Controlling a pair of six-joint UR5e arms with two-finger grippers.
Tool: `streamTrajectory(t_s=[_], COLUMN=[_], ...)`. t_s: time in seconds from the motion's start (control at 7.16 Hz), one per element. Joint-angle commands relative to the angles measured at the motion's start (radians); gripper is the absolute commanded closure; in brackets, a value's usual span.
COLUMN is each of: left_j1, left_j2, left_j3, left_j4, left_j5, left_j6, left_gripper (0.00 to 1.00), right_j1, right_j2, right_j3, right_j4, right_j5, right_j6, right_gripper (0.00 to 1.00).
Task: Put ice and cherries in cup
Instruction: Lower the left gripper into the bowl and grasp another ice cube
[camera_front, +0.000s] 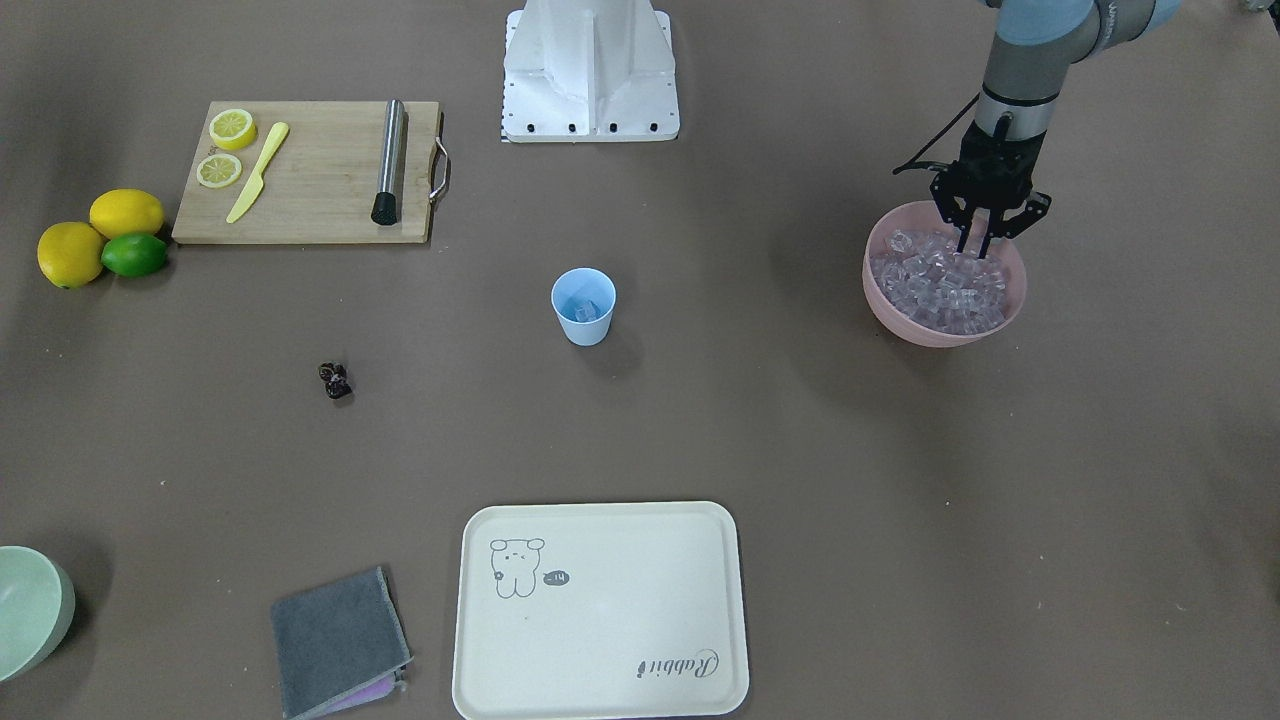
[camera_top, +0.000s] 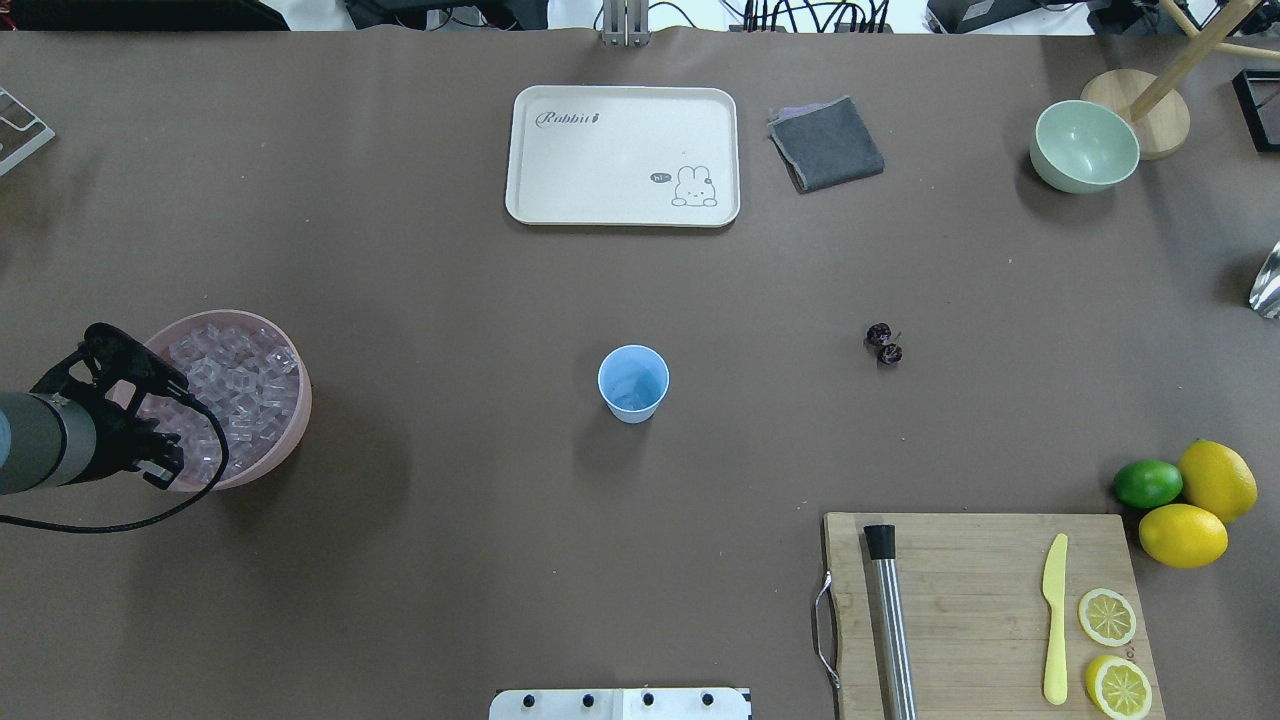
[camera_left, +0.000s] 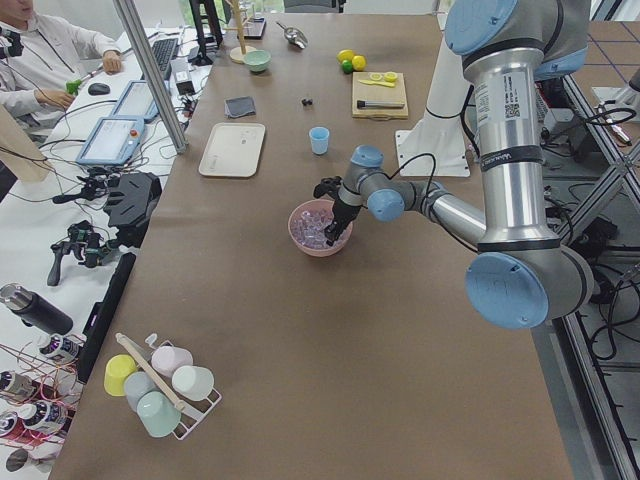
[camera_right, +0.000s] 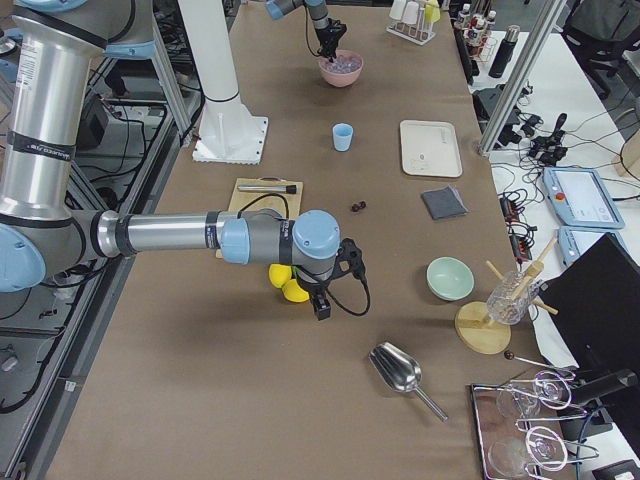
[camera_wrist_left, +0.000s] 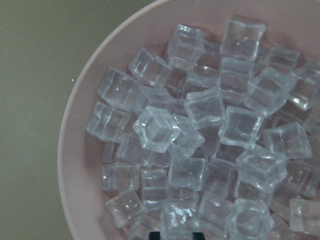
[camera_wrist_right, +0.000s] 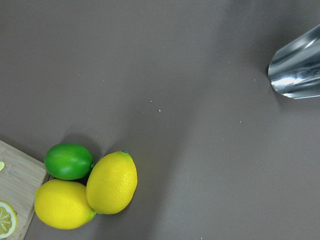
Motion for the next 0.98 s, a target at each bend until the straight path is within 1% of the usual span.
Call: streamTrajectory(t_s=[0.0, 0.14, 0.28, 0.42, 0.56, 0.7, 0.84], left_j1=[-0.015, -0.016, -0.016, -0.015, -0.013, -0.003, 0.019], left_j2=[-0.009, -0.042, -0.125, -0.257, -0.440, -0.622, -0.713], left_j3=[-0.102, -0.166, -0.173, -0.159, -0.123, -0.045, 0.014], left_j4=[0.115, 0.218, 0.275, 0.379, 0.537, 0.657, 0.688], left_j5=[-0.009, -0.032, -0.051, -0.056, -0.073, -0.075, -0.078], left_j6=[0.001, 0.001, -0.006, -0.025, -0.064, -0.141, -0.198], left_gripper=[1.00, 1.00, 1.00, 1.00, 1.00, 1.00, 1.00], right_j1=[0.000, 0.000, 0.000, 0.000, 0.000, 0.000, 0.000], right_j2=[-0.006, -0.006, -0.006, -0.006, -0.006, -0.006, -0.006], right_j3=[0.003, 0.003, 0.003, 0.001, 0.001, 0.001, -0.002], right_j4=[0.000, 0.000, 0.000, 0.000, 0.000, 0.000, 0.000], right_j5=[0.003, 0.003, 0.003, 0.003, 0.003, 0.003, 0.003], right_j6=[-0.001, -0.002, -0.002, -0.002, -0.002, -0.002, -0.002], right_gripper=[0.00, 0.00, 0.00, 0.00, 0.00, 0.00, 0.00])
